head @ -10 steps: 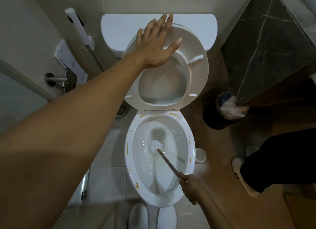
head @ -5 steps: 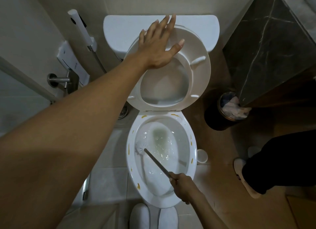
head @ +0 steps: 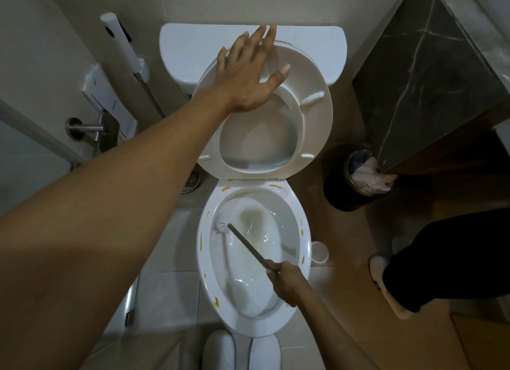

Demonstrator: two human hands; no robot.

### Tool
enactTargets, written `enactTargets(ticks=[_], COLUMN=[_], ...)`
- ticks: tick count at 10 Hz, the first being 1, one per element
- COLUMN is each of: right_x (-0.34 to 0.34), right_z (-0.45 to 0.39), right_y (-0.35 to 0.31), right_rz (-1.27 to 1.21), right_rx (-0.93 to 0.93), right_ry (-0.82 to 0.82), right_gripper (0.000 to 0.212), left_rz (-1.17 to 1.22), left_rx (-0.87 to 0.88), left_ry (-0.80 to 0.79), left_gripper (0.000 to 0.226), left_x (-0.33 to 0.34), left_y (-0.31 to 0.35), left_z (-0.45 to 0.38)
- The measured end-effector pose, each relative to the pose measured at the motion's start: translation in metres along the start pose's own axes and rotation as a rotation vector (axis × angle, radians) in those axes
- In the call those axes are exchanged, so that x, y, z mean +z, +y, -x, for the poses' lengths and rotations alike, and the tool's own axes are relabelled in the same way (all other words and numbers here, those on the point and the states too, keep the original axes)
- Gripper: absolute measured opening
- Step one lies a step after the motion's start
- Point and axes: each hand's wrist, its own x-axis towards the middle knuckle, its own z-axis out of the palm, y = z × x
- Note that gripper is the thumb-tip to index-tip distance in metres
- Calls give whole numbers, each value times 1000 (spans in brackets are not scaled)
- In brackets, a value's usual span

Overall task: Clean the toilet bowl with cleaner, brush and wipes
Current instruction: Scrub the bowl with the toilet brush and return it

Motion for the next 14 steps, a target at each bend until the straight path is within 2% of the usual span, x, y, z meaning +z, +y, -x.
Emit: enactTargets(ticks=[3,4,5,6,7,10,11,12,13,14], right_x=[-22,-6,12,14,6,2,-10,-9,-2,-12], right_z=[0,-6,-12,-10,-8,1,-5,-6,2,10], right_y=[15,5,-20,-22,-2,7,15,7,-1,-5], right_rz=[-322,-342,-319,-304,-273,-123,-152,-164,-114,-63], right_rx=[217,225,137,134,186,12,89,56,-23,-7], right_ry=[223,233,141,155,265,231,245,203,75,-63], right_gripper=[37,37,36,38,36,40,41,41,39,38], left_rz=[-3,-9,-7,-4,-2,-1,-4,-9,-7,-10], left_rx=[-2,0,-4,0,-1,-2,-2,2,1,4], left_ry=[-22,-24,-27,-29,-29,-28,-26,-19,-19,-17], left_gripper=[71,71,71,71,71,71,71,72,71,72], left_x=[-2,-2,-2,-4,-4,-4,-4,-3,-3,-3], left_y=[-1,-1,0,0,1,0,0,0,0,0], left_z=[0,0,0,1,1,2,2,1,0,1])
